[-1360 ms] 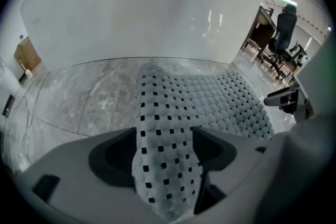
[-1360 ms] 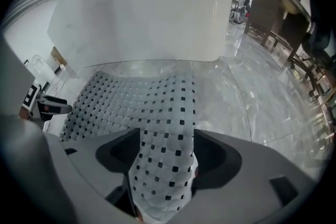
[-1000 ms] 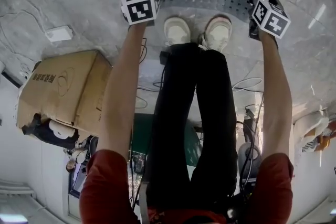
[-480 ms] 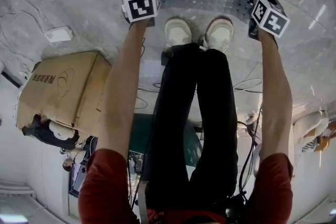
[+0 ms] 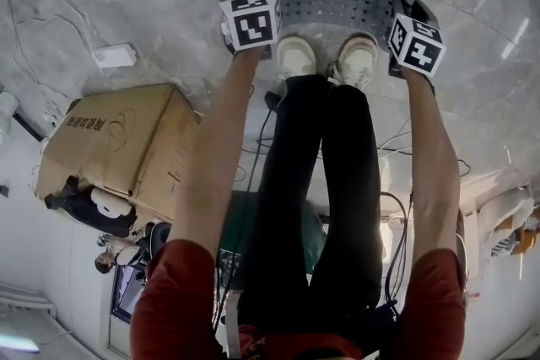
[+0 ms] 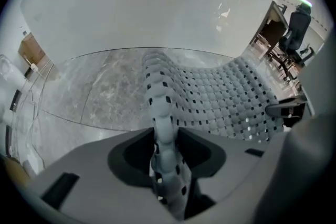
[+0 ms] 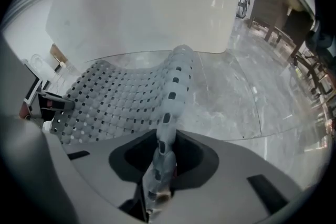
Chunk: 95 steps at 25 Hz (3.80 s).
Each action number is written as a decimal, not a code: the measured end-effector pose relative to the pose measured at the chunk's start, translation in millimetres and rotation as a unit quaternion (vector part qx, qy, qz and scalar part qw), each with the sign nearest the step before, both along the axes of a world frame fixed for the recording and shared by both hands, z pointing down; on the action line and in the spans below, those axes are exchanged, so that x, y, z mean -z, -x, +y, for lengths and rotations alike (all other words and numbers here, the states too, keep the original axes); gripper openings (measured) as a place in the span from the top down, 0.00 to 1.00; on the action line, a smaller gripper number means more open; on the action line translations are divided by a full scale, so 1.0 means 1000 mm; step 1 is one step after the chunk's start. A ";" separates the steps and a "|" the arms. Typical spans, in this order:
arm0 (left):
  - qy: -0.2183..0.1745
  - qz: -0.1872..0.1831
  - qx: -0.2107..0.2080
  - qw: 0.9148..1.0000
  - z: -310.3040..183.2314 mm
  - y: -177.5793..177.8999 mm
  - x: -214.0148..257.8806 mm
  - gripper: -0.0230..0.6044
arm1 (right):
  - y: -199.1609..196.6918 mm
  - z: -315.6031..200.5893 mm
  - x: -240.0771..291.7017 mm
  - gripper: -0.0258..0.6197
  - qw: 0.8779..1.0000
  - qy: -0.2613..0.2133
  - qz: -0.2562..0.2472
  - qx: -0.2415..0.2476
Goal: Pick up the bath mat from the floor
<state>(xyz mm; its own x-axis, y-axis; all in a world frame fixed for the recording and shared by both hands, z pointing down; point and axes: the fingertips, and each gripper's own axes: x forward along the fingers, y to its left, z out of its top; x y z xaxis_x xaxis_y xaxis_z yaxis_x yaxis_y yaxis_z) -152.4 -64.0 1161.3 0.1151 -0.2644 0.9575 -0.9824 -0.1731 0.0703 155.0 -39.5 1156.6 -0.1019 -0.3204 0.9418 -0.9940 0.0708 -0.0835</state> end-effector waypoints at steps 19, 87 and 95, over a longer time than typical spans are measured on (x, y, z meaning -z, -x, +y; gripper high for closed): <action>-0.045 0.006 0.010 0.999 -0.023 -0.028 0.188 0.76 | 0.013 -0.023 0.188 0.87 0.998 -0.052 -0.003 -0.026; -0.628 0.096 -0.018 0.772 -0.108 -0.093 1.094 0.82 | -0.043 -0.108 1.081 0.88 0.769 -0.633 0.023 -0.085; -0.672 0.102 -0.022 0.733 -0.087 -0.103 1.133 0.82 | -0.051 -0.089 1.119 0.88 0.730 -0.677 0.031 -0.088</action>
<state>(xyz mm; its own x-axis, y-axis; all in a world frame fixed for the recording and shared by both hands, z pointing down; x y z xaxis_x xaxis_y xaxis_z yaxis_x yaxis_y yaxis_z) -48.9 -151.1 28.3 0.2560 -0.9450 -0.2036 -0.9667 -0.2515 -0.0480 206.0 -128.0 37.3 0.0826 -0.9646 -0.2503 -0.9965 -0.0829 -0.0093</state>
